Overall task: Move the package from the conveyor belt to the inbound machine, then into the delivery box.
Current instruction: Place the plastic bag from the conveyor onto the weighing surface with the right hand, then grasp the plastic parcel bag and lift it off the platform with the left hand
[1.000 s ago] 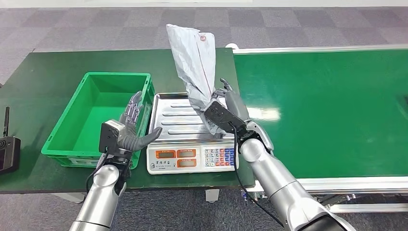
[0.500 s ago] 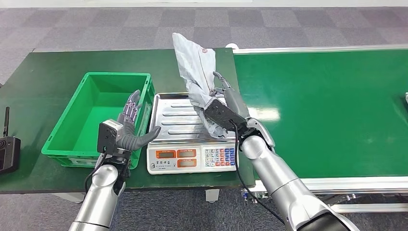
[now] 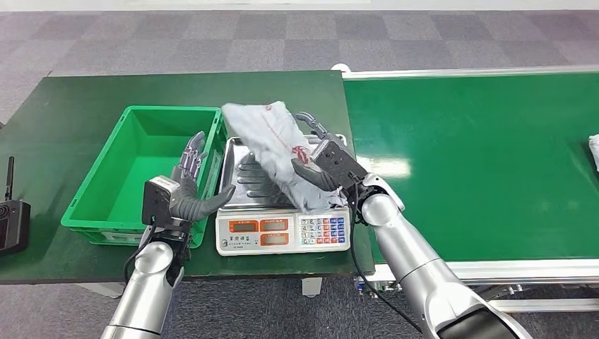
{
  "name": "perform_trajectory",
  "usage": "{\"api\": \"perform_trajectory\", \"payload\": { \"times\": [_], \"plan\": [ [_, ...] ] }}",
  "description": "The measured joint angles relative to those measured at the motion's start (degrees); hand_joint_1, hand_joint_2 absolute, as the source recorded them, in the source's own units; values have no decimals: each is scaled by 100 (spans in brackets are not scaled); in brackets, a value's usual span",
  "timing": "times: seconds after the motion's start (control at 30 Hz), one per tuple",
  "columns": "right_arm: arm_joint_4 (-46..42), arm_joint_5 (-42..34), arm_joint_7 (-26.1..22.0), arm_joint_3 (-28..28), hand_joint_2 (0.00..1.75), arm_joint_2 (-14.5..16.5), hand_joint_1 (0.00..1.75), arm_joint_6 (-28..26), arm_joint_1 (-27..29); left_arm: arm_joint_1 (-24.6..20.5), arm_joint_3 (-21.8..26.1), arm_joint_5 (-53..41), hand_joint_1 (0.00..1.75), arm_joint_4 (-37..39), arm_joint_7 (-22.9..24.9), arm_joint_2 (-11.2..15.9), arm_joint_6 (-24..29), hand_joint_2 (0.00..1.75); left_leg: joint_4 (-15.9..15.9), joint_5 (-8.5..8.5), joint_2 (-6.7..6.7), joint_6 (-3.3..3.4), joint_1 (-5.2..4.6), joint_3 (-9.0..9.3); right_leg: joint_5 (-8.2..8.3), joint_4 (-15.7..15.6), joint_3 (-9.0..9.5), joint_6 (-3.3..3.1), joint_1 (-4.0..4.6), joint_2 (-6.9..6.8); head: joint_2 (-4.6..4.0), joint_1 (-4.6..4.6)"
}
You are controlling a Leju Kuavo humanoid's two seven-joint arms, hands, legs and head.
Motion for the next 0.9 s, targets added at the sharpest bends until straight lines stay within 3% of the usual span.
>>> {"api": "perform_trajectory", "payload": {
  "times": [0.27, 0.57, 0.7, 0.9],
  "plan": [
    [67, -427, -437, -340, 175, 1, 0, -816, 29, -4, 0, -170, 0, -54, -27, 16, 216, 175, 1, 0, 0, 0, 0, 0, 0, 0, 0, 0, 0, 0, 0, -1],
    [254, -1270, -536, -795, 175, 35, 0, -1227, 222, -170, -21, -588, 0, 44, 167, 62, 247, 175, 1, 0, 0, 0, 0, 1, 0, 0, -2, 0, 0, -1, 0, -1],
    [290, -1393, -542, -856, 175, 35, 0, -1189, 332, -558, -199, -1568, 0, 490, 287, 184, 248, 175, 2, 2, 0, 0, 0, 2, 3, 0, -3, -1, 0, -1, 0, -1],
    [285, -1405, -460, -873, 175, 26, 0, -1245, 399, -1678, -711, -2884, 0, 1804, 304, 314, 286, 175, 3, 7, 0, -2, 0, 3, 12, 0, -4, -5, 0, -1, 0, -1]
  ]
}}
